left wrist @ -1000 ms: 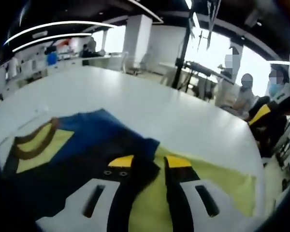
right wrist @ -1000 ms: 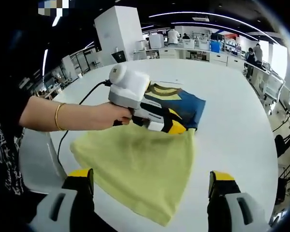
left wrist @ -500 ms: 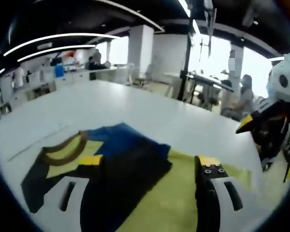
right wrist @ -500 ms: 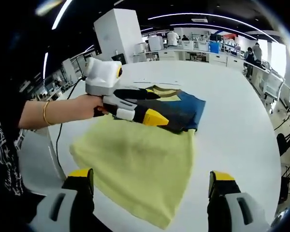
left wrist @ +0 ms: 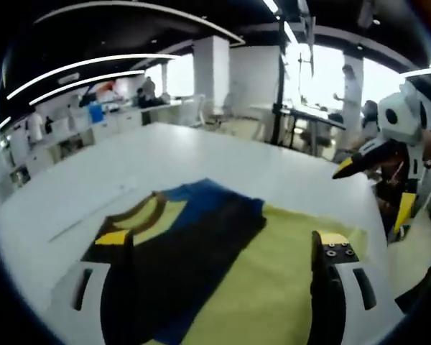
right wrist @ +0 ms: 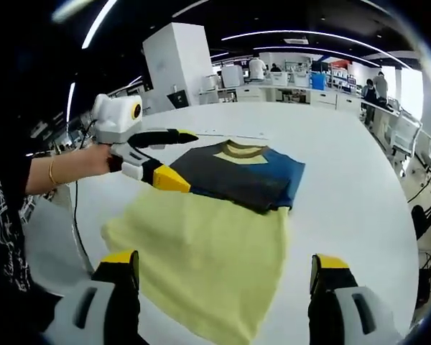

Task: Fold the garment on the visible template until the final outline fits inside the template.

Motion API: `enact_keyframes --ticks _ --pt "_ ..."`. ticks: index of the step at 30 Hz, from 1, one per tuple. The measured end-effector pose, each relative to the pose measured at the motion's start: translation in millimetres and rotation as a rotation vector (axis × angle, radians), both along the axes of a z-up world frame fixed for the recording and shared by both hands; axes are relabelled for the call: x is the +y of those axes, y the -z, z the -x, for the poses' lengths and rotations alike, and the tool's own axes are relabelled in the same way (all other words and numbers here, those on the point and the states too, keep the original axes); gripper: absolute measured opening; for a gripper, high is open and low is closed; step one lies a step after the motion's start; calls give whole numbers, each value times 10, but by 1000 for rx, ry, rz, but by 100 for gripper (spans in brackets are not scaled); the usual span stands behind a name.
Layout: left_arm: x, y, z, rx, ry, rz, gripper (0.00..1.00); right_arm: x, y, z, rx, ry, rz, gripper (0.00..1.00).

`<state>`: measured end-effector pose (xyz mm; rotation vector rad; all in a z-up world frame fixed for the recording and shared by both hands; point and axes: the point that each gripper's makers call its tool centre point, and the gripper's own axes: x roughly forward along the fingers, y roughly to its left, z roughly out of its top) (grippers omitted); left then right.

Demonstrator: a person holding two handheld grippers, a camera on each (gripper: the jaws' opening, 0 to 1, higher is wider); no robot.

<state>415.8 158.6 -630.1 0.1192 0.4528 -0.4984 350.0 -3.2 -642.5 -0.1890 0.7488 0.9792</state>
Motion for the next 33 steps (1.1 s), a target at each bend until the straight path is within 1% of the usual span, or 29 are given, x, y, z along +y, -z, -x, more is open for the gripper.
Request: enact_keyframes --ticks 2,6,10,11,13,16,18,21,23,24,25,29,30,33 --pt "47 -37 87 -10 0 -5 99 2 22 8 0 -5 9 100" --pt "140 -77 271 -11 -7 -12 99 -12 51 37 7 -7 20 99" --pt "203 -59 490 -3 8 -37 99 -21 53 60 11 -6 21 99" --pt "232 -50 563 1 8 -43 99 -23 55 68 13 -6 20 99" --pt "286 -24 646 14 0 -50 99 -33 68 80 19 -5 21 99" --pt "355 -8 801 32 -7 -43 99 -49 95 106 25 -7 30 99" --pt "406 29 925 61 -4 -39 99 -56 107 127 27 -6 31 99" --pt "492 62 1098 89 -27 -25 99 -67 132 167 38 3 26 99" --pt "525 68 1172 92 -33 -29 99 -74 152 191 42 6 29 99" --pt "563 74 1220 95 -48 -32 99 -78 163 209 43 4 31 99" --pt "585 78 1246 89 -54 -27 99 -78 170 222 46 4 31 99" --pt "700 91 1379 98 -107 3 98 -64 214 280 53 -2 34 99" --pt "730 90 1424 100 -123 -1 97 -66 231 297 50 -7 41 99" --pt "757 95 1524 101 -134 -15 96 -77 267 322 48 -7 46 98"
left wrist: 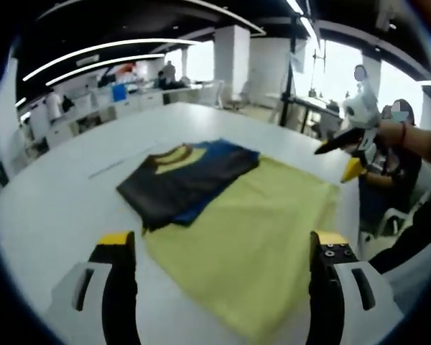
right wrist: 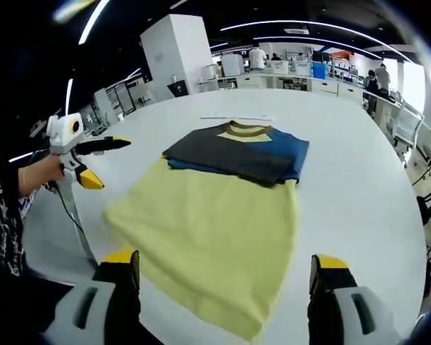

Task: Fold the garment on the visible template until the final outline fits inside the template.

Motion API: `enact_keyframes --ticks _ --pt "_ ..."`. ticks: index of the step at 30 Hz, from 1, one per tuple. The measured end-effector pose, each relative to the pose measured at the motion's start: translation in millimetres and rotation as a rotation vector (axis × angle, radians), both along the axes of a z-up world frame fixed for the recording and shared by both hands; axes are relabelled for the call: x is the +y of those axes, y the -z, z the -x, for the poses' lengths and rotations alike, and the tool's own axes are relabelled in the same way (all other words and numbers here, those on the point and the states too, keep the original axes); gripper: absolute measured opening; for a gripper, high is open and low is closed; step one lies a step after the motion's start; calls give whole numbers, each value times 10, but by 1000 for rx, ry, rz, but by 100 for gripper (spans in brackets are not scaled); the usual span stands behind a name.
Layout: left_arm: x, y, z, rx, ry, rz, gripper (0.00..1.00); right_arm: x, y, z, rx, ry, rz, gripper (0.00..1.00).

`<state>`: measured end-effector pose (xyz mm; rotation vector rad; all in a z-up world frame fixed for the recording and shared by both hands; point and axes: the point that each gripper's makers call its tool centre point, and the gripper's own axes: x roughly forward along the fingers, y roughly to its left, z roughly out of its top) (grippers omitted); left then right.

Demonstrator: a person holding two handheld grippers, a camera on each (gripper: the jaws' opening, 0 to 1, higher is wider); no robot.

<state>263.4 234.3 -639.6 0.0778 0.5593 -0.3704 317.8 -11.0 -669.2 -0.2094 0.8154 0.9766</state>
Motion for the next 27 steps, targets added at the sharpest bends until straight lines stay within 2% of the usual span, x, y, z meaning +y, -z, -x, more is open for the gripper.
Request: enact_keyframes --ticks 8,12,14,17,22,25,27 --pt "91 159 317 44 -59 -3 93 -54 74 58 15 22 -7 95" --pt "132 268 458 81 -99 14 91 -90 114 89 22 26 -2 91" --pt "123 330 537 100 -128 38 86 -135 139 81 18 47 8 90" --pt "78 474 668 161 -145 72 84 -217 189 67 10 68 27 83" --pt "91 558 756 181 -166 62 76 -297 248 86 23 98 25 72" --pt "85 595 790 198 -177 86 71 -347 298 96 27 110 42 63" --pt "73 629 825 221 -185 117 62 -391 349 117 34 113 63 58"
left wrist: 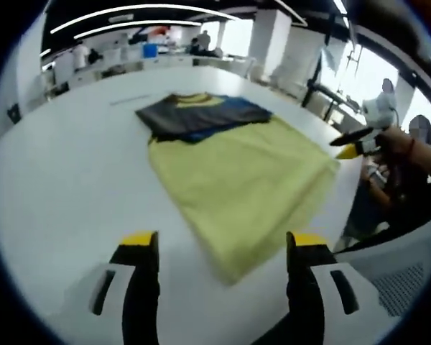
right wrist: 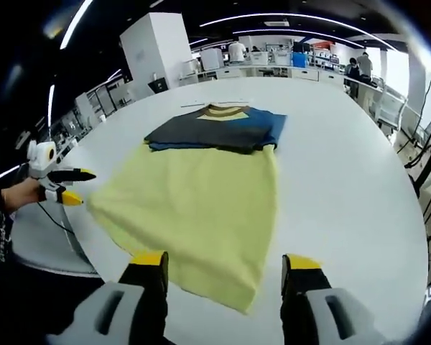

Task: Fold the garment on the visible template until the final outline fits inside the template.

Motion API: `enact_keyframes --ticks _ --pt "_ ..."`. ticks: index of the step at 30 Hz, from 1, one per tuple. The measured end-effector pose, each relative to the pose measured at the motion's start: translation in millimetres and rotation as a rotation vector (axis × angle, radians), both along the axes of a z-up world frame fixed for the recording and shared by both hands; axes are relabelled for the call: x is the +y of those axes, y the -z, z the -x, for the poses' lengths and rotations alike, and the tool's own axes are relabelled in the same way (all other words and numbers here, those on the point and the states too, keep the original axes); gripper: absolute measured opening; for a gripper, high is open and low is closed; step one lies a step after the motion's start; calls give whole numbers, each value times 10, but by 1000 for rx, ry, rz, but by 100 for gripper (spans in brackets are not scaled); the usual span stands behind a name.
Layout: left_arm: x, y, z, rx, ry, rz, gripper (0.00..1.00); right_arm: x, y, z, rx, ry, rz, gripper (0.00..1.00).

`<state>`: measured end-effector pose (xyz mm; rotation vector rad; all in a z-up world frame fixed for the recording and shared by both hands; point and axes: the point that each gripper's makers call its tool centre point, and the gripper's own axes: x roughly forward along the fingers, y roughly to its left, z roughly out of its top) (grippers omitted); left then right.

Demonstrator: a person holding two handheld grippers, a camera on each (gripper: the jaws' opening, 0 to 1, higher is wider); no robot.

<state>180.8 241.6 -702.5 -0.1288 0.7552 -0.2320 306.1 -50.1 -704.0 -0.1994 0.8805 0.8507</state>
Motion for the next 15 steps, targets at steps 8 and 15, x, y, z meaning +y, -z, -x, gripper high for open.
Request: enact_keyframes --ticks 8,15 --pt "22 121 108 52 -28 2 44 -97 57 43 12 27 17 43" --pt "-25 161 111 63 -26 37 28 -214 152 61 34 47 52 27"
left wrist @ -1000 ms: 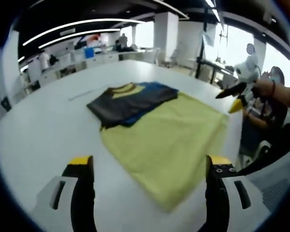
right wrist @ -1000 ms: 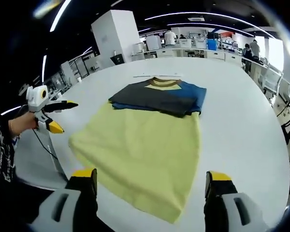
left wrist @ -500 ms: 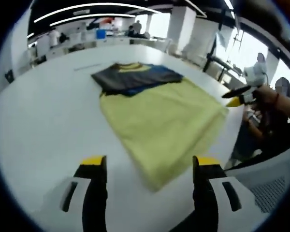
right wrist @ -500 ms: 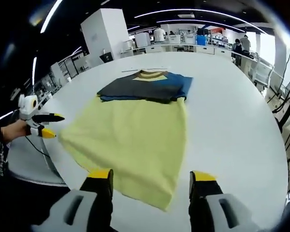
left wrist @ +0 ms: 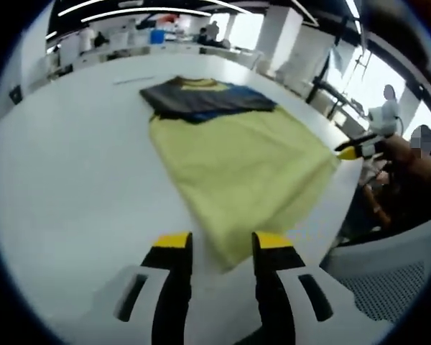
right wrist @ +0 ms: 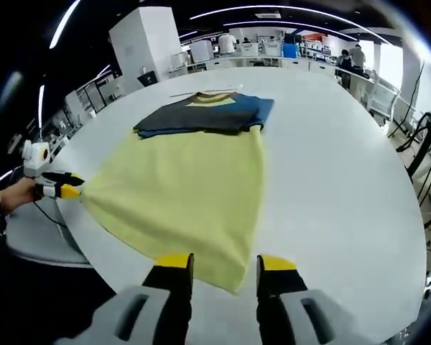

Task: Fold the garment on the visible template until the final outline fits inside the template.

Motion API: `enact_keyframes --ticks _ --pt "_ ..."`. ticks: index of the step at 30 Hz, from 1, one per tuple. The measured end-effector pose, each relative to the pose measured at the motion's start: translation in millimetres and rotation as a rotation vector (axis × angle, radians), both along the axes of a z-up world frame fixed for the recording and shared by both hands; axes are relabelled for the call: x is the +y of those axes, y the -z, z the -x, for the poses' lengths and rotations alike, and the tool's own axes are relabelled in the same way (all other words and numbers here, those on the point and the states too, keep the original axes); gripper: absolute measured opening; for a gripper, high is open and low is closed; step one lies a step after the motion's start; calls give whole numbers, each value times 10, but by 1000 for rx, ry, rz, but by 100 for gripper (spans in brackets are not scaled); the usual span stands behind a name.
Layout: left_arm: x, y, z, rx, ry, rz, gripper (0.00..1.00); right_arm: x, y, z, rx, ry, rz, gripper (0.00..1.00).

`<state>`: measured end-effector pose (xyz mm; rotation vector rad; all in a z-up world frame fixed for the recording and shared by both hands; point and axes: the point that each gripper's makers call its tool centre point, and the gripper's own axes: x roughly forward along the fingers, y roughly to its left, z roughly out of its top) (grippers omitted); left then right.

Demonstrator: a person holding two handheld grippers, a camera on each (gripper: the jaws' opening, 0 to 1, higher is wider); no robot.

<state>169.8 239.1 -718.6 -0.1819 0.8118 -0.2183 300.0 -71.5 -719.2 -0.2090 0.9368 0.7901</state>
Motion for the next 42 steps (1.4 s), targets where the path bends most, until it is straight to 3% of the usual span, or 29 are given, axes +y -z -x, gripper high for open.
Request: enact_keyframes --ticks 4,14,20,26,34,42 --pt "-29 18 24 18 1 16 17 -50 31 15 1 7 26 19" --pt "-77 87 53 66 33 32 10 -202 113 -97 6 65 35 6" --pt "-107 109 73 92 45 47 1 -213 142 -86 20 56 54 0" --pt "-103 82 116 119 28 65 0 -216 158 -91 6 35 60 0" --pt "-82 32 211 132 18 83 0 -169 135 57 15 9 85 0" --pt "-98 5 340 156 60 59 0 -164 111 189 30 4 95 0"
